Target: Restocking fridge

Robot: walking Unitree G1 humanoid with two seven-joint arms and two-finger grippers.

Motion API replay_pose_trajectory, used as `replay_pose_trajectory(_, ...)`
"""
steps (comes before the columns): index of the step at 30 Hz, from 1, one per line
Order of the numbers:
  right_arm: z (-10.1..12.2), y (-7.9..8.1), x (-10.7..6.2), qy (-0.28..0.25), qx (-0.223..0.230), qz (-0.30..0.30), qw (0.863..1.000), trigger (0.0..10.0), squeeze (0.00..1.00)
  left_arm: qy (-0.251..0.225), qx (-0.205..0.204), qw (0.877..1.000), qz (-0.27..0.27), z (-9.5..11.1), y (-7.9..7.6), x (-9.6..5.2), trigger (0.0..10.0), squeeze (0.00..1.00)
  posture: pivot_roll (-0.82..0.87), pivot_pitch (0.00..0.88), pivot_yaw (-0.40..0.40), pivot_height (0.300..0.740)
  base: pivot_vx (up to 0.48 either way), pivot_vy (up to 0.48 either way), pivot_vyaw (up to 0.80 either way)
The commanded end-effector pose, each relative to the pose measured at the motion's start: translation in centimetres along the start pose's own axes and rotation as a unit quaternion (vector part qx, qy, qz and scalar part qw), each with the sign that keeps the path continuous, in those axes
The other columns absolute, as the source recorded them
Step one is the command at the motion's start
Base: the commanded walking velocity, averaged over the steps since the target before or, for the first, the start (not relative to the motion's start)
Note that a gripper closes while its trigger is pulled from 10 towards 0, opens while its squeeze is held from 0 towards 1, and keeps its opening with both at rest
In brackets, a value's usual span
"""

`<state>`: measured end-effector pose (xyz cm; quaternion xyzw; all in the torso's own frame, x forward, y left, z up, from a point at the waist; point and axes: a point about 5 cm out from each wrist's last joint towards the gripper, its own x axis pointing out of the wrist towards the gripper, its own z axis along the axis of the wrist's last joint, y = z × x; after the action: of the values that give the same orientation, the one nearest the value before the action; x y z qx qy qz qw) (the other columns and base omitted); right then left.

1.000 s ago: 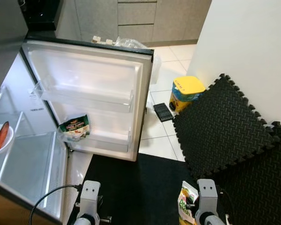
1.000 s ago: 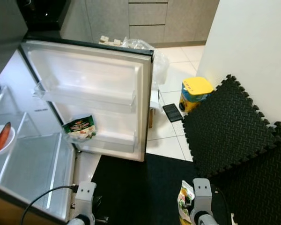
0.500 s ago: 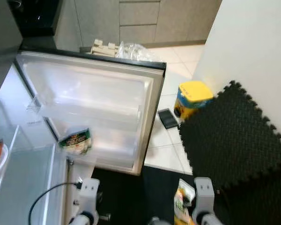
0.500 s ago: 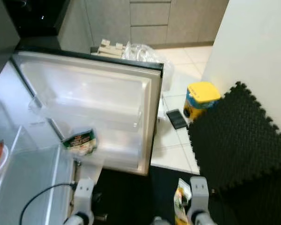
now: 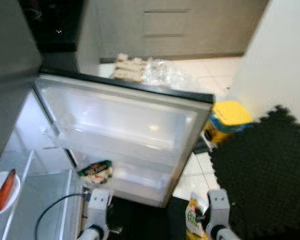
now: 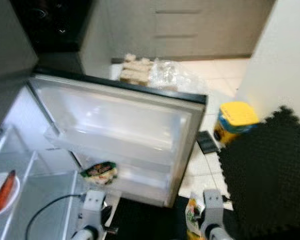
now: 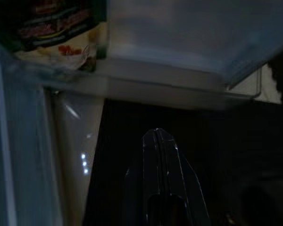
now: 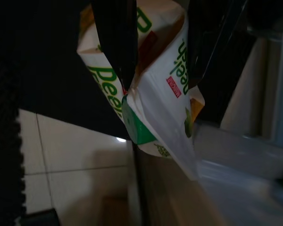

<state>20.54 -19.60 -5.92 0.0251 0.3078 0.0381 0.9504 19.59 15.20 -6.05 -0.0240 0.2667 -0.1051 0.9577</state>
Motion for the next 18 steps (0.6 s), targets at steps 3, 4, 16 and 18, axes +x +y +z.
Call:
replay_pose_trajectory(3,-0.4,-0.5,-0.3,0.003,-0.005,-0.006,1.000,10.0,0.00,0.005,0.001,1.000,-0.004,-0.6,-0.2,-0.4,10.0,0.00,-0.12,0.079,-0.030,0.740,0.000,0.000,0.00)
replay_pose_trajectory(4,-0.4,-0.5,-0.3,0.003,-0.005,-0.006,1.000,10.0,0.00,0.005,0.001,1.000,-0.004,-0.6,-0.2,-0.4,10.0,0.00,-0.12,0.079,-0.030,0.740,0.000,0.000,0.00)
replay_pose_trajectory(16,0.5,0.5,0.1,-0.020,-0.016,0.034,0.999,10.0,0.00,-0.018,0.021,0.999,-0.019,0.0,-0.9,-0.3,10.0,0.00,-0.13,0.089,-0.029,0.740,0.000,-0.200,0.00)
replay_pose_trajectory(18,1.2,1.0,0.4,-0.030,-0.005,0.055,0.998,10.0,0.00,-0.015,0.001,1.000,-0.007,-0.1,-0.9,-0.3,10.0,0.00,-0.13,0.091,-0.028,0.740,0.000,0.000,0.00)
